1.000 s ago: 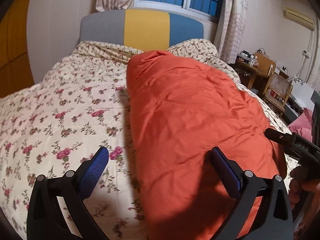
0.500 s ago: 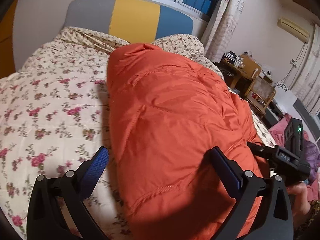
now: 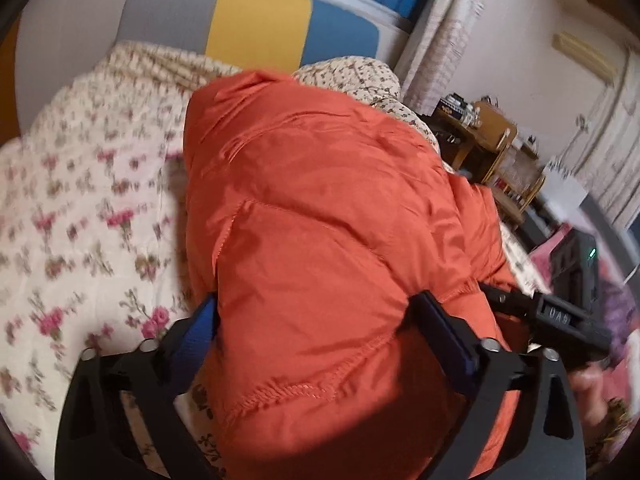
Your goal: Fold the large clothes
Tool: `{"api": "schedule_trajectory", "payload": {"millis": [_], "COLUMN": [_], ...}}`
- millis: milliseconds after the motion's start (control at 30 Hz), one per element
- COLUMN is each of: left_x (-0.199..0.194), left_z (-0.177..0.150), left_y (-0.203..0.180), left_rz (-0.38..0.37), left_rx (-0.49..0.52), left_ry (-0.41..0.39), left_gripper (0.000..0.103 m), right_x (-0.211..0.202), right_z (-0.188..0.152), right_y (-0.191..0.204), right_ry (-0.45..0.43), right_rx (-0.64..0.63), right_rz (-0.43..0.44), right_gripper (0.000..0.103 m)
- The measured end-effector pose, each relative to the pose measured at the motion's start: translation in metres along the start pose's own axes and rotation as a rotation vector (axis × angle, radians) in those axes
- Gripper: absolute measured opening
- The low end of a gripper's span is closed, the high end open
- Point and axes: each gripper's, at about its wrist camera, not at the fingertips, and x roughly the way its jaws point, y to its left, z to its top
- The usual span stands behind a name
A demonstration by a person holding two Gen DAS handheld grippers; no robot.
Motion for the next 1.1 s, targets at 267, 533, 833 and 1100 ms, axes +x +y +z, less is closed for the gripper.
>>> {"api": "schedule_trajectory", "payload": {"millis": [267,533,833,1100], "left_x": [-0.028,-0.053,-0.047,-0.012], "left_z": [-0.004,-0.007,-0.013,-0.024], "left_y": [-0.019,-0.009,0.026,0.059], "left_rz": [0.046,0.094,0.050,-0.180], "left_rx": [0.107,0.141,0.033,-0.211], "left_ry": [-0.131,-0.186,-0.099,0.015], "left_gripper": [0.062,0.046,0.100,0.100], "right_x": [-0.021,-0.026,-0.015,0.011], "right_z": [-0.012,-0.018,-0.012,-0.006], "right_y": [0.027,0.065,0.054,0.022], "right_ry": [-0.147,-0.201,-0.133,0.021], "right_rx": [-0.062,-0.095,-0.065,0.032], "right_rz": [0.001,0.050,-0.064,-0.031], "right_gripper": [0.054,0.054,0.070,0.096]}}
